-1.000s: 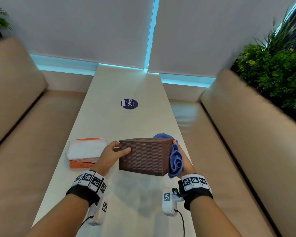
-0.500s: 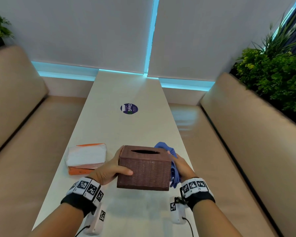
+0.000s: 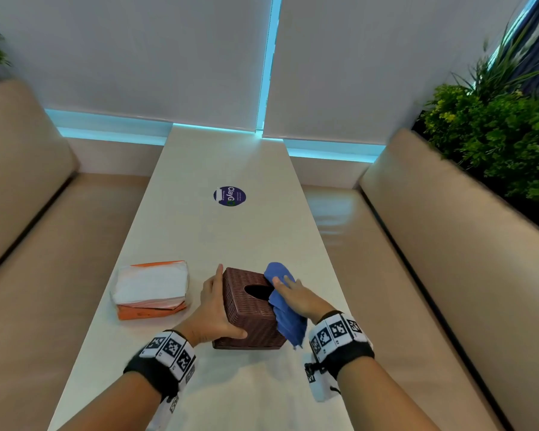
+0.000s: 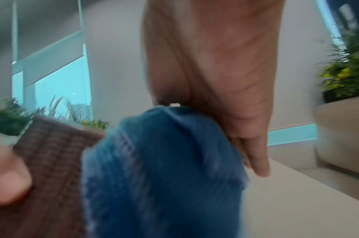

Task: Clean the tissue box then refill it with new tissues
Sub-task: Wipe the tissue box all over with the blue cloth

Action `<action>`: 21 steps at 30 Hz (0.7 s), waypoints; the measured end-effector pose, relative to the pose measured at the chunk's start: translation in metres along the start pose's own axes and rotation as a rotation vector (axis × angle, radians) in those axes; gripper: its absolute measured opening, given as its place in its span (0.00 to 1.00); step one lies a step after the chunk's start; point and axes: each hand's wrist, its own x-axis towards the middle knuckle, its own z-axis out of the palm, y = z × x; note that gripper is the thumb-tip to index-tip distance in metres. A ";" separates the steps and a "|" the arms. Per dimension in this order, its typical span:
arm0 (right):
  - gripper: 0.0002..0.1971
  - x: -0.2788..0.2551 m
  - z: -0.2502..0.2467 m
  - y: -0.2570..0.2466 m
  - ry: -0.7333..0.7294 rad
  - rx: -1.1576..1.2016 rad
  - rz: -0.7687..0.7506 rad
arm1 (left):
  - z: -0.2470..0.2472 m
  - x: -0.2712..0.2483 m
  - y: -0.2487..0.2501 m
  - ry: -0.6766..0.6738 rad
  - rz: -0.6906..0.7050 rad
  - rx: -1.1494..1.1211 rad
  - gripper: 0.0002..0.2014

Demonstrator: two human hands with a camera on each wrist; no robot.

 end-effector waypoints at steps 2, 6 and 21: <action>0.40 0.002 0.006 0.000 0.015 -0.074 0.072 | -0.002 0.001 0.000 -0.020 0.021 0.022 0.75; 0.38 0.011 0.016 -0.004 0.080 0.027 0.001 | -0.006 0.003 -0.001 -0.027 0.069 0.056 0.73; 0.11 0.006 0.032 -0.021 0.256 0.250 -0.307 | -0.009 0.019 0.010 0.007 0.227 0.163 0.66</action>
